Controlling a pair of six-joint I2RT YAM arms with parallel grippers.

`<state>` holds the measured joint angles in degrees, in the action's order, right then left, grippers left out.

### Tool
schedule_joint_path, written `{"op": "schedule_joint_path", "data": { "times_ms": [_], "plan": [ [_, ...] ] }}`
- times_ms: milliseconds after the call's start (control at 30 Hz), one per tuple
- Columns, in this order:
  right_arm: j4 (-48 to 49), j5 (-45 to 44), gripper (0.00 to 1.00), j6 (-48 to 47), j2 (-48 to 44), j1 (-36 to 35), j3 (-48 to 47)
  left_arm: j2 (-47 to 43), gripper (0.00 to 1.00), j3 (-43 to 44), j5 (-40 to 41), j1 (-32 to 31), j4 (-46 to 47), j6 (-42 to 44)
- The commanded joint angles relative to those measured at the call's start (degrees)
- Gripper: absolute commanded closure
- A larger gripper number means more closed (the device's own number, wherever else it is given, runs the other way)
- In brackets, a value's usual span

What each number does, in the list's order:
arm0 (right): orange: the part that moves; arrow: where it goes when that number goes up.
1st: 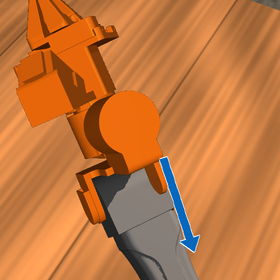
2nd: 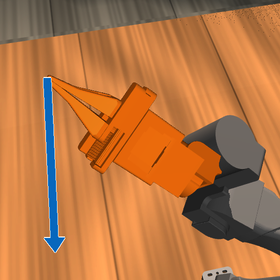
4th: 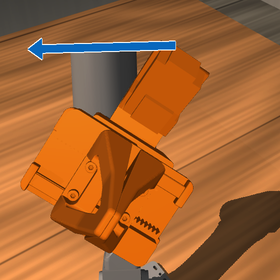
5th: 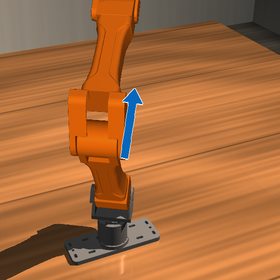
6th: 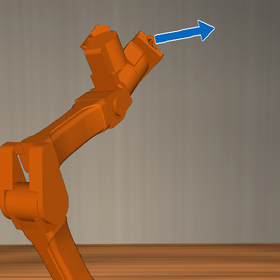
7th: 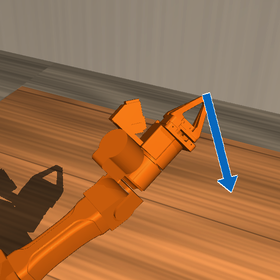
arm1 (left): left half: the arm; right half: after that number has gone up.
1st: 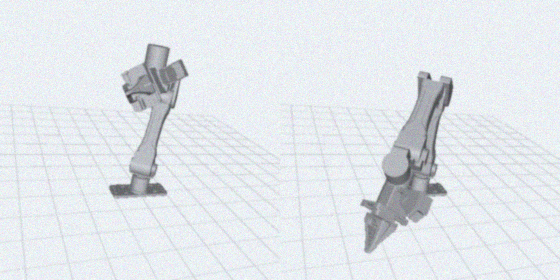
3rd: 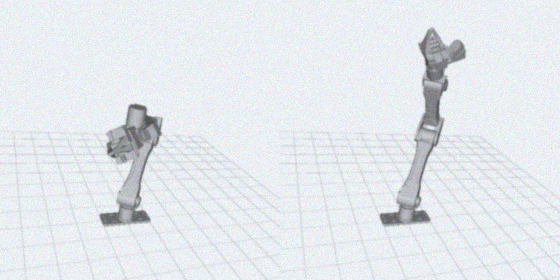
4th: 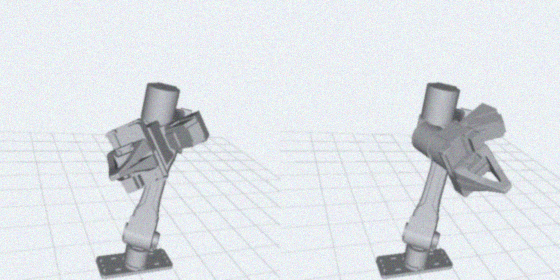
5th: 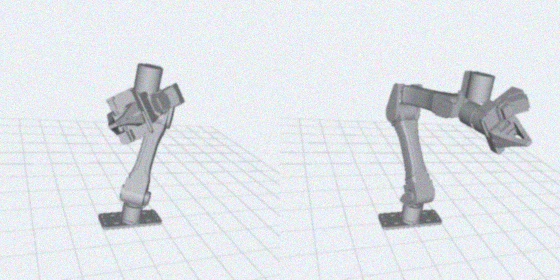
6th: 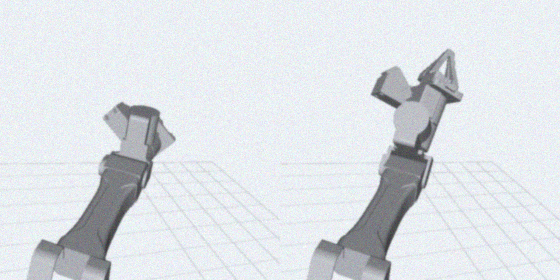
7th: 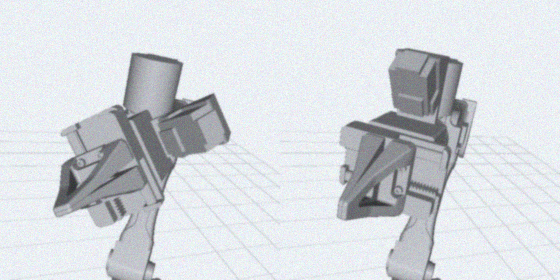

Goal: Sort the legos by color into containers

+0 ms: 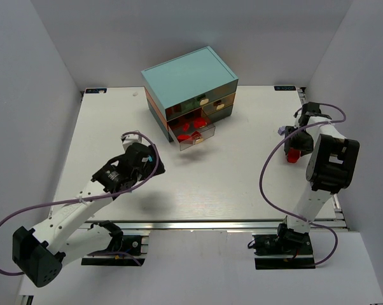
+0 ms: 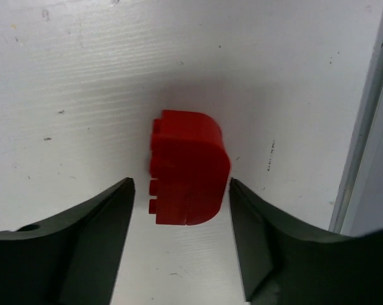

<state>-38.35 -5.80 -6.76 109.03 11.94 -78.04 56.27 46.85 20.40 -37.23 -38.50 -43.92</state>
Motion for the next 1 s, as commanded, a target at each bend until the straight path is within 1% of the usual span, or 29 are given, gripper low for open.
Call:
{"op": "schedule_joint_path", "data": {
  "times_ms": [0, 33, 67, 133, 167, 233, 267, 333, 367, 433, 467, 500, 533, 567, 600, 633, 667, 733, 767, 800, 867, 967],
  "plan": [
    [0.47, 0.17, 0.36, -0.09, -0.22, 0.27, -2.56, -3.0, 0.02, -0.18, 1.3, 0.23, -1.4, -1.78],
    [0.21, 0.35, 0.41, -0.09, -0.4, 0.45, -2.29, -3.27, 0.02, -0.53, 1.22, 0.23, -1.49, -2.04],
    [-0.06, 1.31, 0.52, -0.18, -1.01, 0.36, -2.12, -3.53, 0.02, -0.71, 1.04, 0.23, -1.58, -2.57],
    [-1.02, 2.63, 0.64, -0.62, -1.89, 0.45, -1.77, -4.24, 0.02, -0.97, 0.61, 0.23, -1.14, -2.75],
    [-1.46, 4.12, 0.73, -0.79, -2.76, 0.36, -1.59, -4.41, 0.02, -1.15, 0.34, 0.23, -0.44, -2.75],
    [-2.69, 5.19, 0.82, -1.06, -3.65, 0.27, -1.33, -4.59, 0.02, -1.24, -0.97, 0.23, 0.61, -2.49],
    [-3.39, 8.84, 0.87, -1.23, -4.35, 0.18, -1.5, -4.59, 0.02, -1.24, -1.5, 0.23, 2.1, -1.88],
    [-4.8, 12.2, 0.89, -1.93, -5.32, 0.01, -2.11, -4.5, 0.02, -1.24, -3.87, 0.23, 3.95, -0.91],
    [-5.42, 17.18, 0.93, -2.55, -6.37, -0.08, -2.64, -4.33, 0.02, -1.24, -5.01, 0.23, 6.4, 0.23],
    [-6.65, 23.0, 0.94, -5.08, -7.51, -0.6, -4.39, -3.89, 0.02, -1.15, -9.93, 0.23, 9.48, 1.46],
    [-8.13, 30.08, 0.97, -6.23, -8.56, -0.95, -5.18, -2.93, 0.02, -1.06, -11.95, 0.23, 12.72, 2.34],
    [-8.93, 33.45, 0.98, -7.55, -9.18, -1.13, -6.06, -2.4, 0.02, -0.97, -13.88, 0.23, 14.49, 2.52],
    [-9.81, 36.27, 1.0, -9.39, -9.45, -2.18, -8.07, -1.52, 0.02, -0.88, -17.9, 0.23, 16.42, 2.61],
    [-11.64, 42.39, 1.0, -10.36, -10.15, -2.45, -9.14, -0.56, 0.02, -0.71, -19.6, 0.23, 19.57, 2.61],
    [-12.71, 45.85, 1.0, -11.24, -10.24, -2.8, -10.28, 1.45, 0.02, -0.36, -20.31, 0.23, 20.91, 2.53],
    [-14.11, 48.67, 1.0, -12.64, -10.42, -3.59, -11.33, 2.78, 0.02, 0.51, -25.1, -0.29, 22.49, 2.53],
    [-16.56, 54.87, 1.0, -15.62, -10.59, -4.29, -13.35, 4.01, 0.02, 1.22, -26.37, -0.82, 25.03, 2.53],
    [-19.03, 59.22, 1.0, -18.36, -10.86, -6.05, -15.11, 7.61, 0.03, 3.32, -30.92, -0.82, 28.54, 2.53],
    [-20.09, 62.98, 1.0, -19.76, -11.03, -7.8, -16.52, 8.5, 0.03, 4.12, -32.17, -0.82, 29.44, 2.44],
    [-22.1, 64.24, 1.0, -22.91, -11.3, -8.51, -17.05, 9.55, 0.02, 5.08, -32.88, -0.82, 30.32, 2.44],
    [-22.38, 65.13, 1.0, -24.08, -12.61, -10.09, -17.41, 11.84, 0.02, 7.55, -35.24, -0.82, 33.13, 2.44],
    [-20.28, 65.39, 1.0, -26.89, -15.95, -15.88, -16.53, 14.04, 0.02, 10.7, -37.18, -0.13, 35.59, 2.44]
  ]
}}
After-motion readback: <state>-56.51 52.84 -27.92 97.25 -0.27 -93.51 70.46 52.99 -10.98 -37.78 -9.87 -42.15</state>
